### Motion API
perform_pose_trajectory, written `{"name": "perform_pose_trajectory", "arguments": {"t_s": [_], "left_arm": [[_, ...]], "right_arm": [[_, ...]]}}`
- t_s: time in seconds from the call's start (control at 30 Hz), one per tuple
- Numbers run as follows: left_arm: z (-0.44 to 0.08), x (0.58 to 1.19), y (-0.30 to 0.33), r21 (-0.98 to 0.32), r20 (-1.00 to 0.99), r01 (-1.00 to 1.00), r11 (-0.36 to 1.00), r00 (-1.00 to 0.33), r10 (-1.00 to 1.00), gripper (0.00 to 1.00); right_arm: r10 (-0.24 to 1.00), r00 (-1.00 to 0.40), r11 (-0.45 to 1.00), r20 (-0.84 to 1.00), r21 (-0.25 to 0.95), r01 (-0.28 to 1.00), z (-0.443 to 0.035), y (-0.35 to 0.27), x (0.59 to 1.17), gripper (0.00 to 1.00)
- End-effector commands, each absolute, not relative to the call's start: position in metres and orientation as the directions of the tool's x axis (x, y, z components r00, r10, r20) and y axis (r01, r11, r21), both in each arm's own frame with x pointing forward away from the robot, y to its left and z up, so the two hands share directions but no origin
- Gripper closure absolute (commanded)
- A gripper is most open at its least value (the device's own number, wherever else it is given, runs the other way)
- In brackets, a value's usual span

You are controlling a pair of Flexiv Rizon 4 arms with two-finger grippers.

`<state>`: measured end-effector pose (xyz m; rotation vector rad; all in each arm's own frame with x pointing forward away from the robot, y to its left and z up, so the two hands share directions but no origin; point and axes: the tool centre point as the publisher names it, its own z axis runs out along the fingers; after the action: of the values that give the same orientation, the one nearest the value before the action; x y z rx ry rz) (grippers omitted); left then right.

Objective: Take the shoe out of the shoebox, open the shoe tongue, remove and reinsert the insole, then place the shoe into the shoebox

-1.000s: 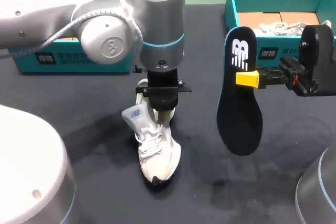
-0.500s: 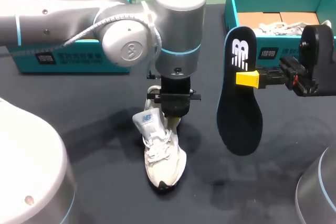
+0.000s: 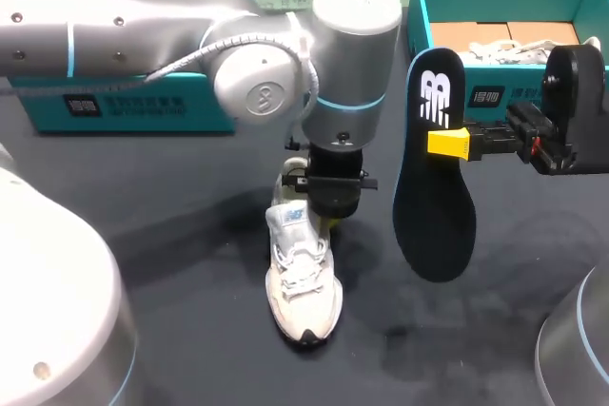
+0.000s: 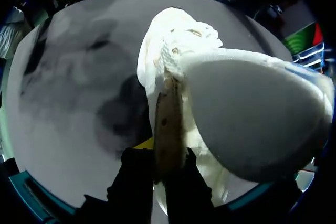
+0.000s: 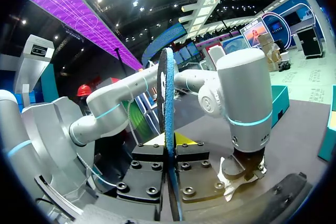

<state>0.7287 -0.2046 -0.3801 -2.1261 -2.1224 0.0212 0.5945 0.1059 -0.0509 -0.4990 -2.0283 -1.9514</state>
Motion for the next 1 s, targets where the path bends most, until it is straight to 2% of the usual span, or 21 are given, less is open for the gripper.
{"name": "perform_pose_trajectory", "arguments": {"t_s": [0.03, 0.2, 0.37, 0.4, 0.43, 0.5, 0.53, 0.8, 1.0], "left_arm": [[-0.389, 0.73, -0.211, -0.11, 0.091, 0.994, -0.008, 0.018, 0.996, 1.0], [-0.391, 0.729, -0.214, -0.11, 0.091, 0.994, -0.025, 0.035, 0.995, 0.99], [-0.385, 0.731, -0.212, -0.103, 0.06, 0.994, -0.024, 0.03, 0.998, 0.46], [-0.383, 0.731, -0.212, -0.105, 0.055, 0.994, -0.023, 0.029, 0.998, 0.34], [-0.378, 0.733, -0.21, -0.097, 0.038, 0.995, -0.018, 0.022, 0.999, 0.15], [-0.37, 0.736, -0.208, -0.094, 0.014, 0.996, -0.013, 0.015, 1.0, 0.03], [-0.363, 0.739, -0.205, -0.091, -0.01, 0.996, -0.014, 0.013, 1.0, 0.0], [-0.295, 0.765, -0.186, -0.095, -0.251, 0.995, -0.015, -0.01, 0.968, 0.0], [-0.259, 0.777, -0.175, -0.112, -0.512, 0.989, -0.092, 0.022, 0.859, 0.0]], "right_arm": [[0.178, -0.889, 0.021, 0.422, 0.901, 0.432, -0.051, 0.103, 0.584, 1.0], [0.178, -0.889, 0.021, 0.422, 0.901, 0.432, -0.051, 0.103, 0.584, 1.0], [0.178, -0.889, 0.021, 0.422, 0.901, 0.432, -0.051, 0.103, 0.584, 1.0], [0.178, -0.889, 0.021, 0.422, 0.901, 0.432, -0.051, 0.103, 0.584, 1.0], [0.178, -0.889, 0.021, 0.422, 0.901, 0.432, -0.051, 0.103, 0.584, 1.0], [0.178, -0.889, 0.021, 0.422, 0.901, 0.432, -0.051, 0.103, 0.584, 1.0], [0.178, -0.889, 0.021, 0.422, 0.901, 0.432, -0.051, 0.103, 0.584, 1.0], [0.178, -0.889, 0.021, 0.422, 0.901, 0.432, -0.051, 0.103, 0.584, 1.0], [0.178, -0.889, 0.021, 0.422, 0.901, 0.432, -0.051, 0.103, 0.584, 1.0]]}}
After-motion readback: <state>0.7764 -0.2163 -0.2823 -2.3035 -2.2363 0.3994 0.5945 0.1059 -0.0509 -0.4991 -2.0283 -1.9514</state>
